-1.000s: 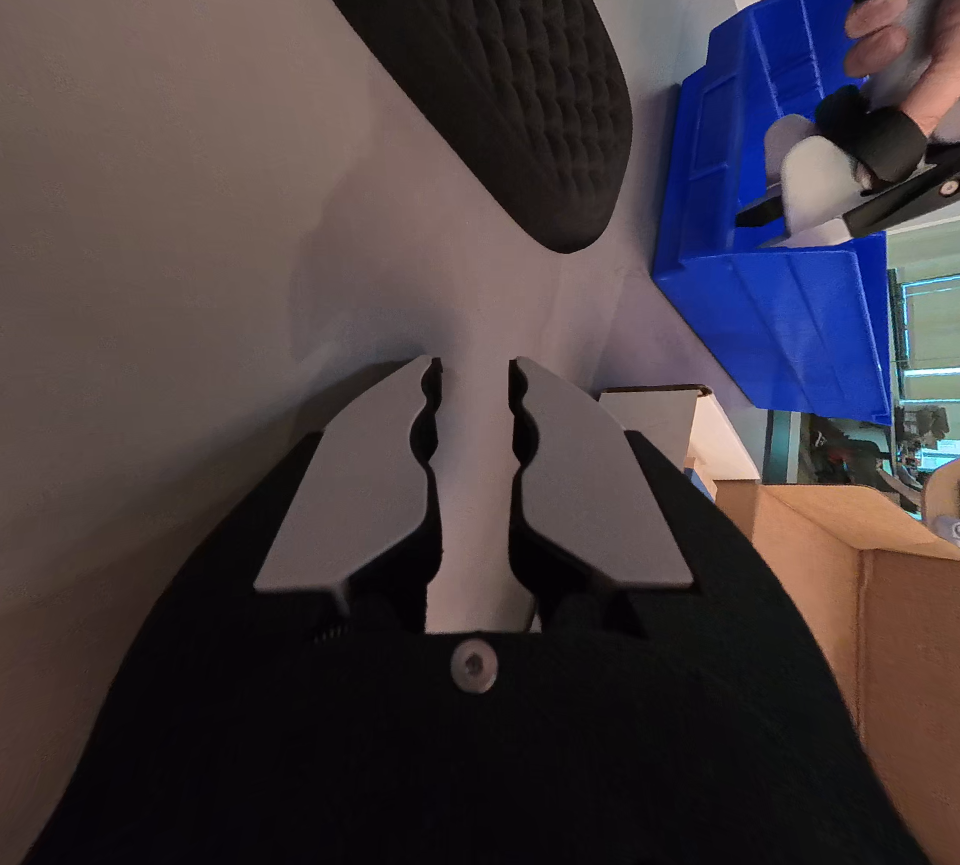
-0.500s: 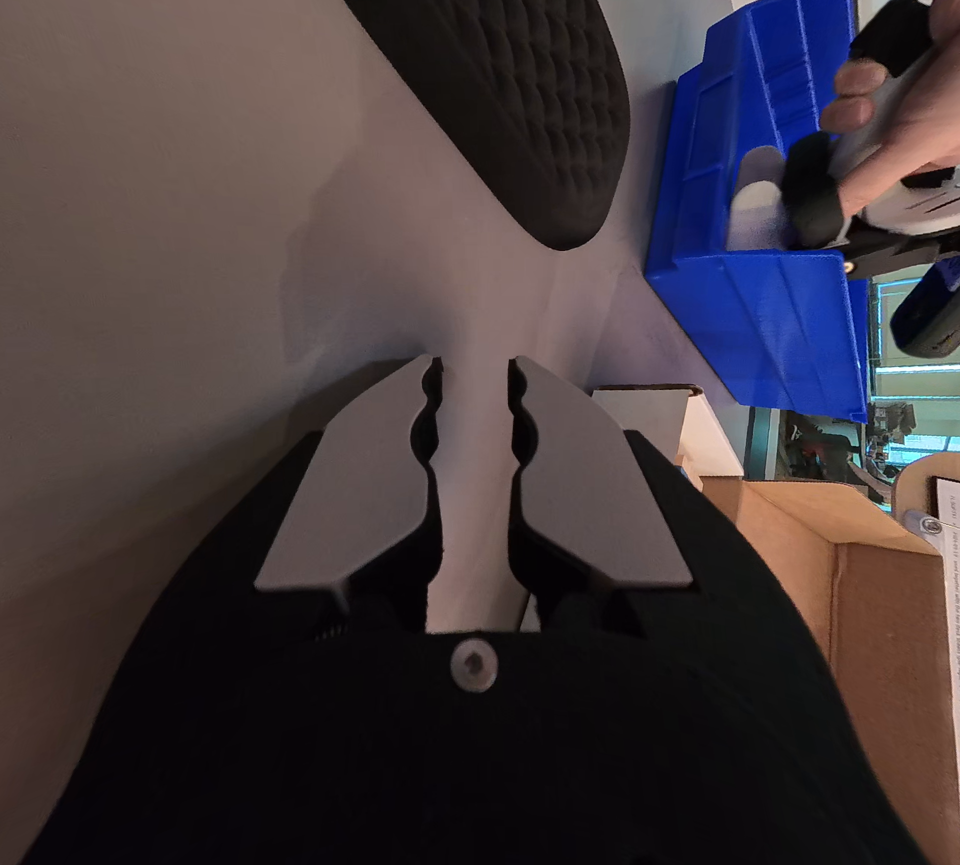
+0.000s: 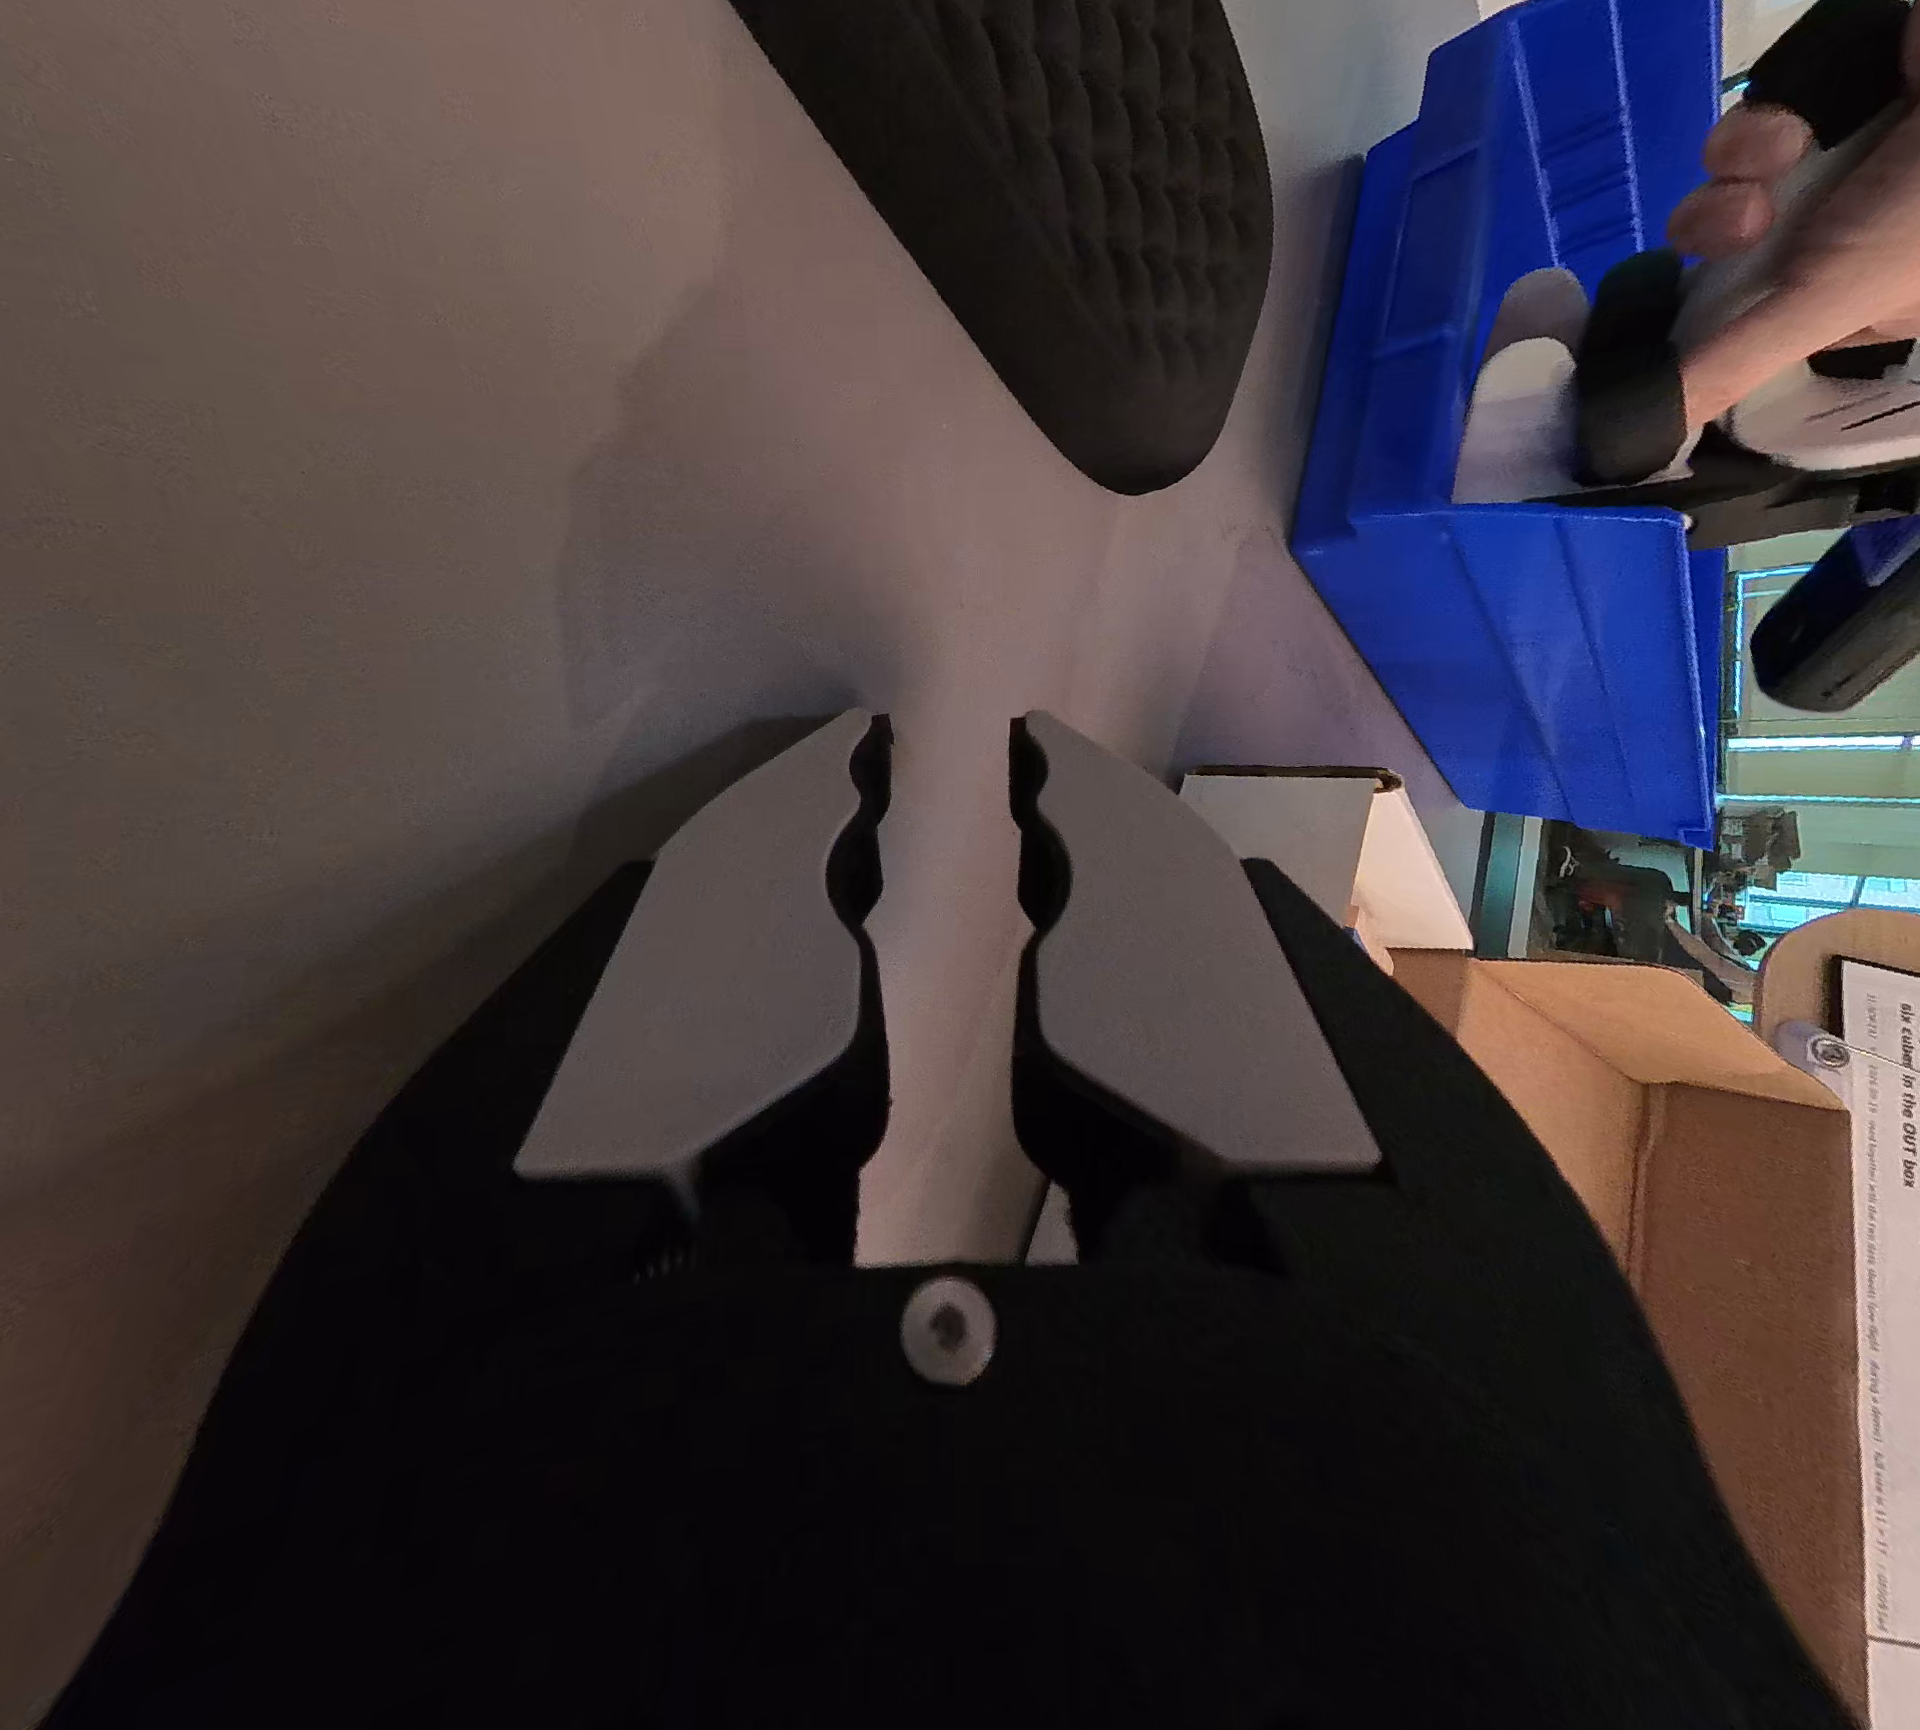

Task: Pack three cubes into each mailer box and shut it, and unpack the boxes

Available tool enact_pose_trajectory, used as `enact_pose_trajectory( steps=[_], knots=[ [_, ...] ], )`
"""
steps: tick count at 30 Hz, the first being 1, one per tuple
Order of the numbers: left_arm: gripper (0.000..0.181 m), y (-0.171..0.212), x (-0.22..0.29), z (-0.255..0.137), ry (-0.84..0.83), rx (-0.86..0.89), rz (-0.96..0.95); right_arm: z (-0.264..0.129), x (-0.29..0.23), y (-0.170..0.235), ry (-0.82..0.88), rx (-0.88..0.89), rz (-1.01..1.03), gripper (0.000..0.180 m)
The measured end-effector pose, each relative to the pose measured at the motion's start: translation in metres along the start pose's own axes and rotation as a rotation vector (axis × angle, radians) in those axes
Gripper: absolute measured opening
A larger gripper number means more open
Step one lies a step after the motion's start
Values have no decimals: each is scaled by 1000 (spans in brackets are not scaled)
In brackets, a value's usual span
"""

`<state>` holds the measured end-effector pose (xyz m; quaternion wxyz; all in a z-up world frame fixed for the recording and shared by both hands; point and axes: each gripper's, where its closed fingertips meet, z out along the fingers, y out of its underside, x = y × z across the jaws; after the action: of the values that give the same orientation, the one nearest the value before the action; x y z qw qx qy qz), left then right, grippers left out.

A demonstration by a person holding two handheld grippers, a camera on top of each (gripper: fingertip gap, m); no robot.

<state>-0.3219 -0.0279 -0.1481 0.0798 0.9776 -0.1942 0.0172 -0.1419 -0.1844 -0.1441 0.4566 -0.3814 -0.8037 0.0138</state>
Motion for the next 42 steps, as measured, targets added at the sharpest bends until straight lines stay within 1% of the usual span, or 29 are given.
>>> enact_pose_trajectory(
  steps=[4,7,10,16,18,20,23,24,27,29,31,34,37,39,42],
  knots=[
    [37,5,3,2,41,-38,-31,0,0,0,1,-3,-5,23],
    [14,7,5,3,64,-57,-31,0,0,0,2,-5,-8,23],
    [0,4,-5,2,0,-51,13,0,0,0,3,-5,-11,23],
    [0,-5,-16,-6,14,-11,8,0,-1,0,2,-6,-11,22],
    [2,-6,-17,-11,43,8,12,0,-1,0,2,-6,-11,22],
    [30,3,-12,-14,99,-29,22,0,-1,0,0,-5,-7,22],
    [40,10,-8,-14,149,-52,61,0,-1,0,-3,-2,-4,22],
    [47,12,-6,-13,149,-62,84,0,-1,0,-3,-1,-3,21],
    [56,19,-4,-7,133,-136,98,0,-1,0,-3,0,-2,21],
    [53,22,4,-5,176,-182,64,0,-1,0,-5,1,3,21],
    [50,23,2,-2,155,-224,31,0,-1,1,-4,0,4,21],
    [49,24,-1,1,122,-258,42,0,0,1,-2,-2,3,21],
    [40,25,-6,4,70,-285,78,0,-1,1,-2,-1,3,21],
    [26,26,-10,5,31,-292,109,0,-1,1,-3,0,2,21],
    [25,25,-11,4,24,-286,106,0,-1,1,-2,-3,-2,21]
  ],
)
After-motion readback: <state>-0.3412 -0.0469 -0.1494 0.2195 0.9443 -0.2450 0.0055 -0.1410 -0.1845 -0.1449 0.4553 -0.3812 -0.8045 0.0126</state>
